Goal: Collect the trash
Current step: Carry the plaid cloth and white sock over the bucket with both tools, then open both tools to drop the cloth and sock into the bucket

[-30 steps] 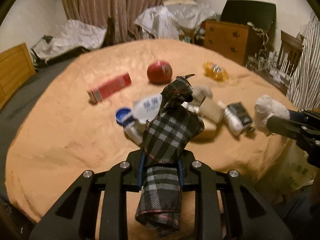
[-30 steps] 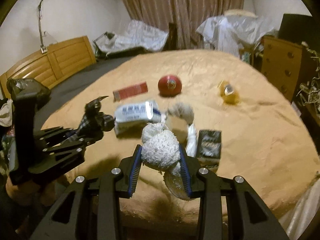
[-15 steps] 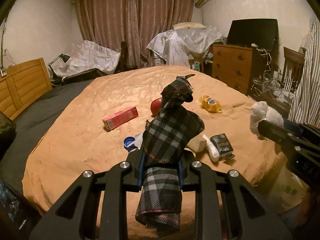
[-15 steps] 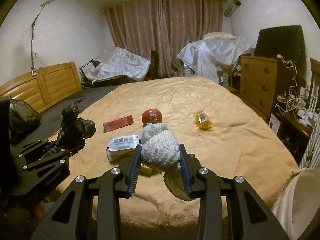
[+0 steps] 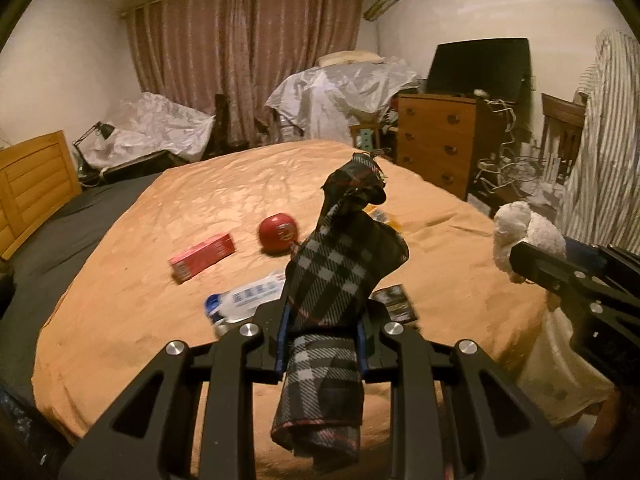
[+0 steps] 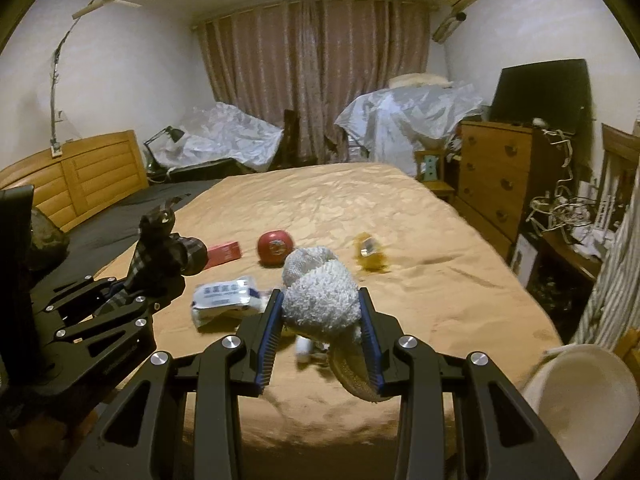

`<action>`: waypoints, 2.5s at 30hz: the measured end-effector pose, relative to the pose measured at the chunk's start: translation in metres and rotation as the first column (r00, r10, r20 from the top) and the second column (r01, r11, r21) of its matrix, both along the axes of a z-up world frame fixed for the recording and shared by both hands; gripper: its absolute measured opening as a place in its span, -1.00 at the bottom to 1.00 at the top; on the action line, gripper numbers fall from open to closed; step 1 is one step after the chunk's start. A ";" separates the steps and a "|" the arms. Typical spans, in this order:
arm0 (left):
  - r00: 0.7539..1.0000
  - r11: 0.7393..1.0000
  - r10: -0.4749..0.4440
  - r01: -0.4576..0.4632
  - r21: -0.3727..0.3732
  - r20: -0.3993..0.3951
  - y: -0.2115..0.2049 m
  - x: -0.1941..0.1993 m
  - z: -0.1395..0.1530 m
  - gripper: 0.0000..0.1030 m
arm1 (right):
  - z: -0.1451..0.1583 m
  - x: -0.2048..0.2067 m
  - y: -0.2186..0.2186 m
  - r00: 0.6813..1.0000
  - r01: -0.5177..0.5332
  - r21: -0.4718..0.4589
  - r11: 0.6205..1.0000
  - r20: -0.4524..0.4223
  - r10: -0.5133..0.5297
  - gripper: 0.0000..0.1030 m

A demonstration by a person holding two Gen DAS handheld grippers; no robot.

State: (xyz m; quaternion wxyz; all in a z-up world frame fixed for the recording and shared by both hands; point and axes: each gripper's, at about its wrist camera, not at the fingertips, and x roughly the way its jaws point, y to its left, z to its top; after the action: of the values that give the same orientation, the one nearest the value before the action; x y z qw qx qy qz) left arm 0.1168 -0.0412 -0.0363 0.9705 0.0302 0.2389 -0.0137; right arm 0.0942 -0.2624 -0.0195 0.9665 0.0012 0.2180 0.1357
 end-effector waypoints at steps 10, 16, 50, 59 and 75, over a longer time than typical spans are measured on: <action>0.989 0.989 -0.146 0.146 0.007 0.002 -0.071 0.012 0.008 -0.55 | 0.028 -0.026 -0.090 0.991 0.136 -0.027 0.990 0.014 -0.135 -0.27; 0.970 0.970 -0.243 0.243 0.020 0.009 -0.121 0.013 0.014 -0.55 | 0.032 -0.043 -0.154 0.973 0.230 -0.037 0.973 0.014 -0.229 -0.27; 0.720 0.775 -0.611 0.630 -0.059 -0.329 -0.327 0.038 -0.056 -0.55 | -0.058 -0.010 -0.400 0.812 0.389 -0.046 0.920 -0.454 -0.366 -0.26; 0.705 0.767 -0.612 0.639 -0.053 -0.358 -0.333 0.040 -0.066 -0.50 | -0.065 -0.016 -0.392 0.807 0.398 -0.025 0.917 -0.467 -0.362 -0.26; 0.721 0.777 -0.600 0.628 -0.041 -0.345 -0.327 0.039 -0.066 0.21 | -0.051 -0.026 -0.388 0.828 0.411 0.019 0.912 -0.426 -0.364 0.14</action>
State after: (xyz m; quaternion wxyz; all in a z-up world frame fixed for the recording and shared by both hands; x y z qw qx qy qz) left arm 0.1562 -0.3687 -0.1020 0.8527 0.1430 0.3790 -0.3299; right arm 0.0678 -0.6503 -0.0705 0.9038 0.1273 0.4048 -0.0549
